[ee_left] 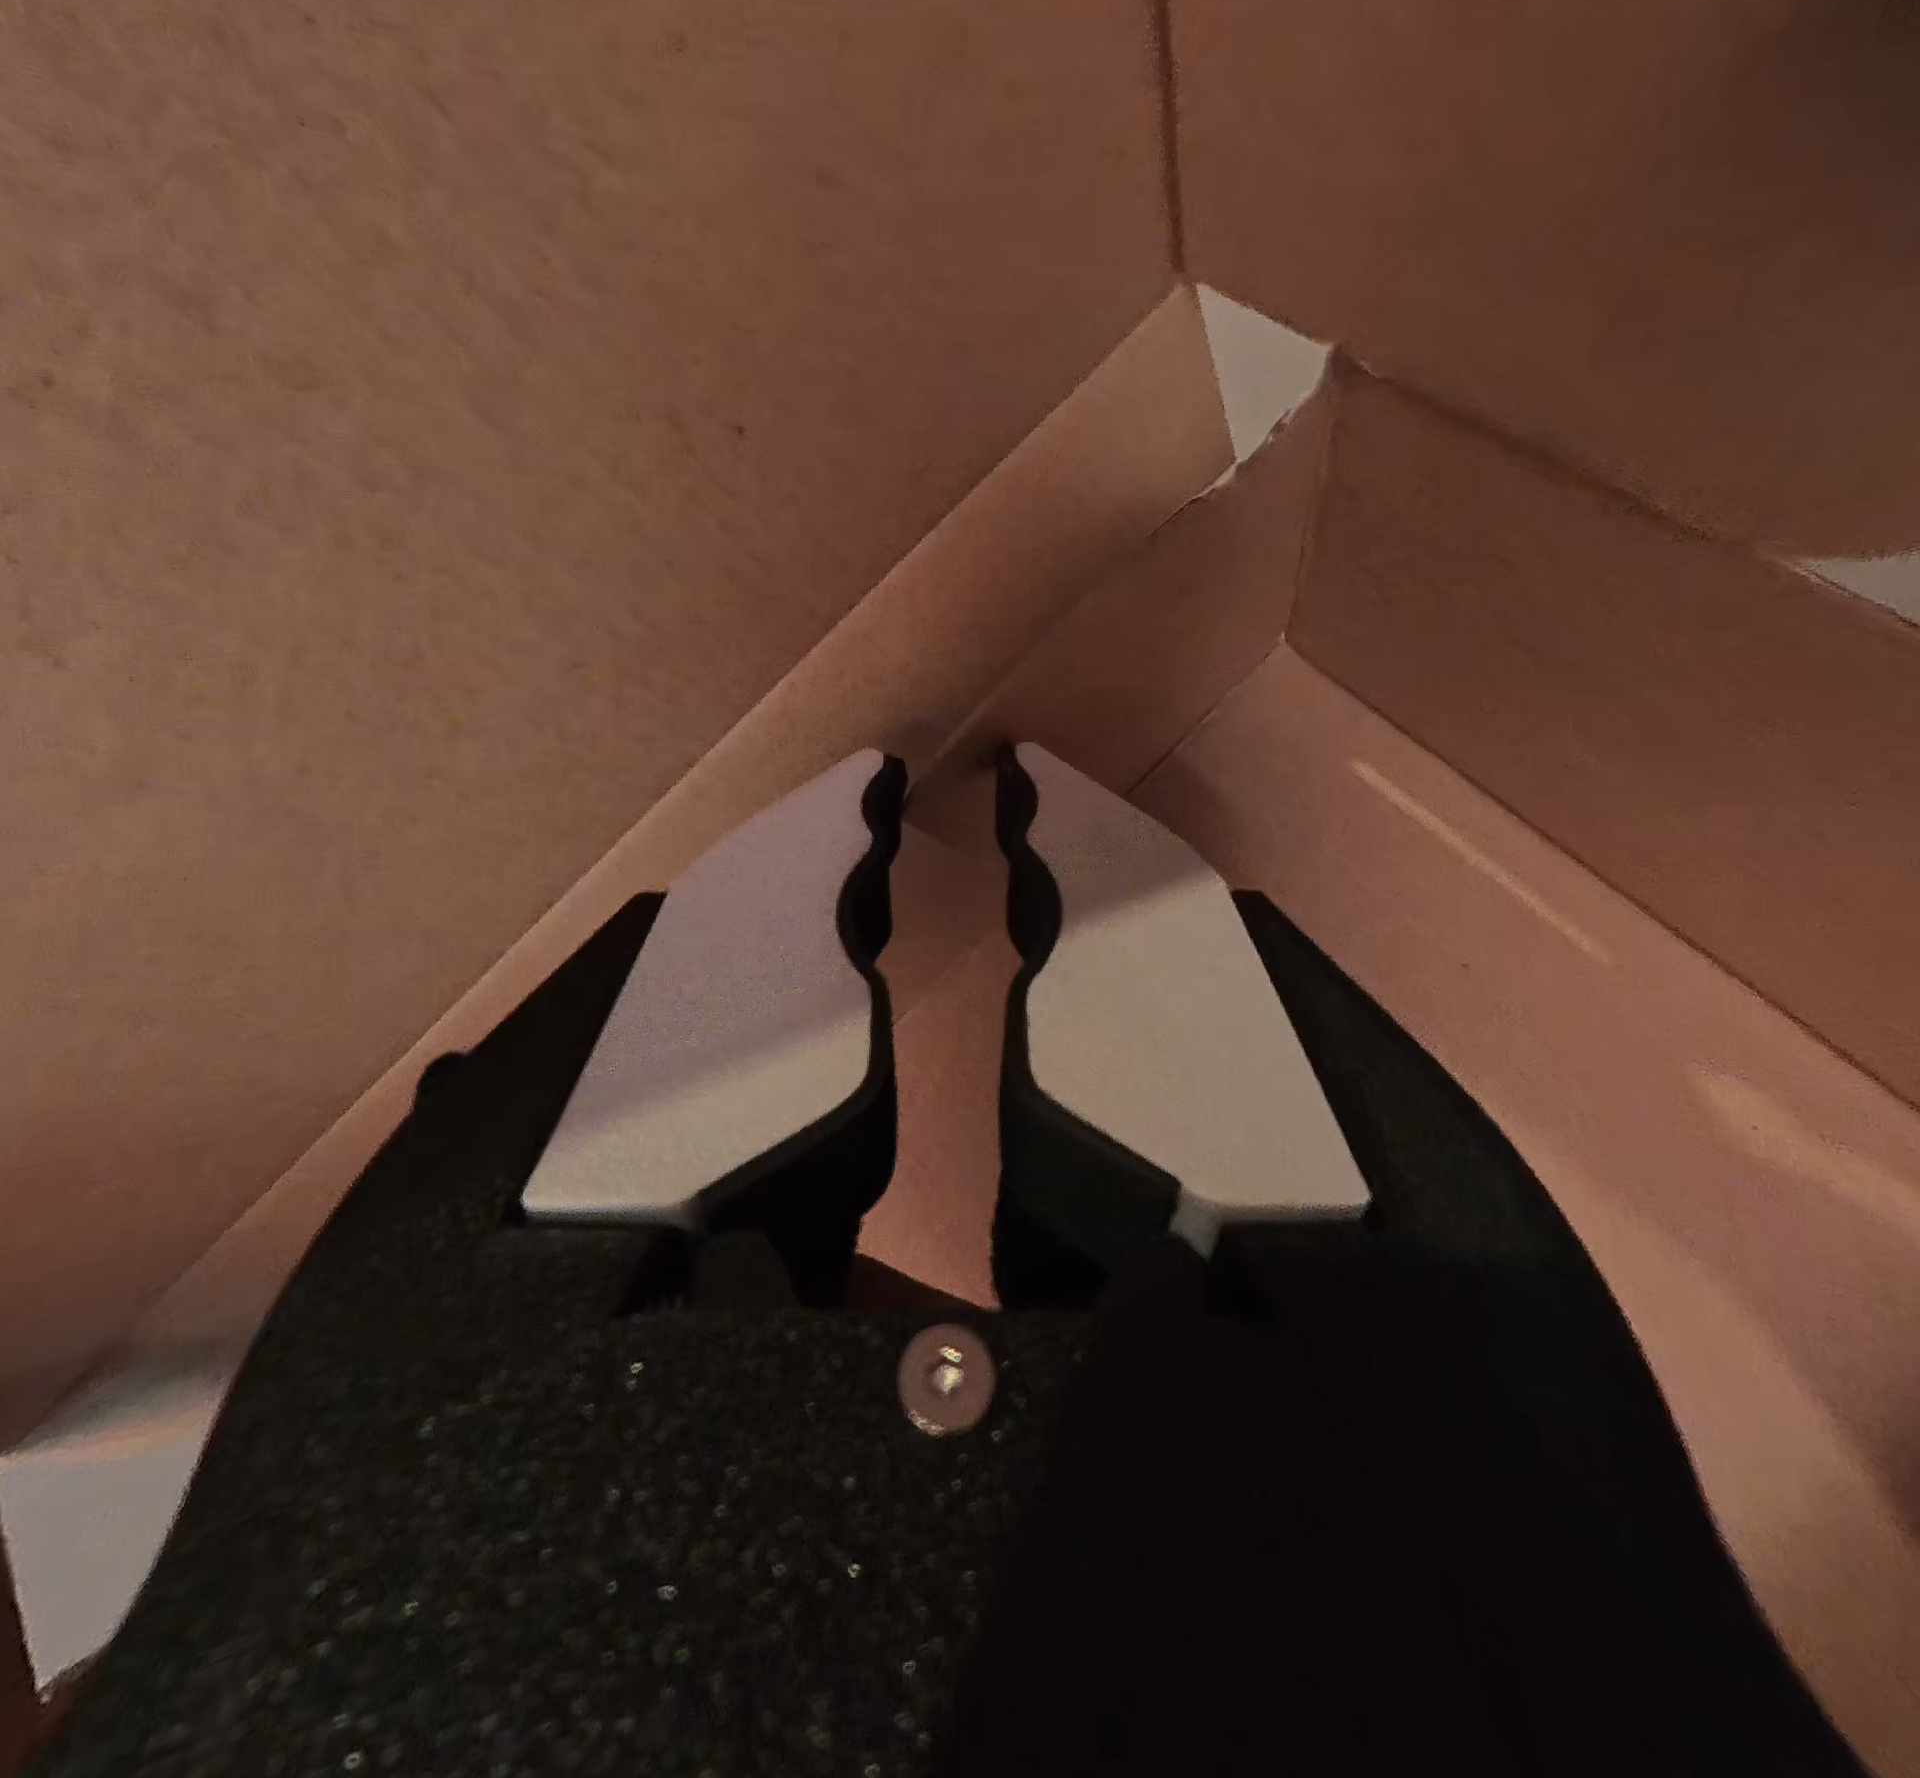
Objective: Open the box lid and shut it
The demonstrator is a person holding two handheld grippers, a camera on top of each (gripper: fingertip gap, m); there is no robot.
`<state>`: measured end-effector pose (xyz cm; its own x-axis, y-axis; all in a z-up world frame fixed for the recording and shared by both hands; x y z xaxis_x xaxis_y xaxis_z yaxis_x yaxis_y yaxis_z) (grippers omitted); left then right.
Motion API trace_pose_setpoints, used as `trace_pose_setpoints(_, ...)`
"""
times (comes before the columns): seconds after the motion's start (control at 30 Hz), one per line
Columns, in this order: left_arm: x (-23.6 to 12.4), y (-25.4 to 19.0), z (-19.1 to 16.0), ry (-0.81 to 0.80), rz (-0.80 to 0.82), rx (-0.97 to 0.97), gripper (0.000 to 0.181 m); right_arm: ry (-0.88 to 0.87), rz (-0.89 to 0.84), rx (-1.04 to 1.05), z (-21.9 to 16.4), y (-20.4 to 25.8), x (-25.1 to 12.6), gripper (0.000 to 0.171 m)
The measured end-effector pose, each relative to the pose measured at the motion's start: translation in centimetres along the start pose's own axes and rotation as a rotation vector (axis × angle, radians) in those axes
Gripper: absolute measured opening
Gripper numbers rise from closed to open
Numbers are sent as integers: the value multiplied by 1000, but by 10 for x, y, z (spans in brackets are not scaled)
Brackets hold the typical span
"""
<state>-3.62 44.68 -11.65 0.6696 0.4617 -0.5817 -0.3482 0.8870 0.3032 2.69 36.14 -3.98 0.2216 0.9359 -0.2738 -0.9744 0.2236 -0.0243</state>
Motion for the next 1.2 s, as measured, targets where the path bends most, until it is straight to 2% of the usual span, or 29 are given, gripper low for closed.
trace_pose_setpoints(0.37, 1, -1, 1, -14, 19, 38, 18, 0, -73, 40, -27, 3, -19, 1)
trace_pose_setpoints(0.57, -15, -10, -3, 26, 53, 136, 33, 31, -62, 14, -27, 10, -13, 1)
trace_pose_setpoints(0.67, -44, -17, -2, -16, 63, 177, 33, 34, -70, -11, -27, 13, -13, 1)
trace_pose_setpoints(0.8, -95, -28, -5, -49, 6, 122, 33, 38, -68, -8, -27, 14, -13, 1)
trace_pose_setpoints(0.87, -118, -28, -21, 25, -18, 182, 31, 41, -64, -17, -27, 13, -13, 1)
trace_pose_setpoints(1.0, -158, 4, -48, 99, 69, 338, 26, 48, -47, -32, -28, 14, -15, 1)
trace_pose_setpoints(1.07, -186, 26, -49, 39, 95, 271, 26, 50, -41, -40, -28, 14, -16, 1)
trace_pose_setpoints(1.2, -253, 68, -36, -231, 131, -20, 30, 51, -40, -52, -29, 14, -16, 1)
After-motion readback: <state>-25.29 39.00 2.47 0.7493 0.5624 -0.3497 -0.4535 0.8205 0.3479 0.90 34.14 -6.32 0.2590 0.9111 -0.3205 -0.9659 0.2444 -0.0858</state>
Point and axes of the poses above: each gripper's, where its closed fingertips meet, x out along the fingers, z out of its top, y = z × x across the jaws, the point moved 3 cm from there along -x, back along the fingers, and after that the axes turned 5 degrees about -y, right-handed, at the moved point
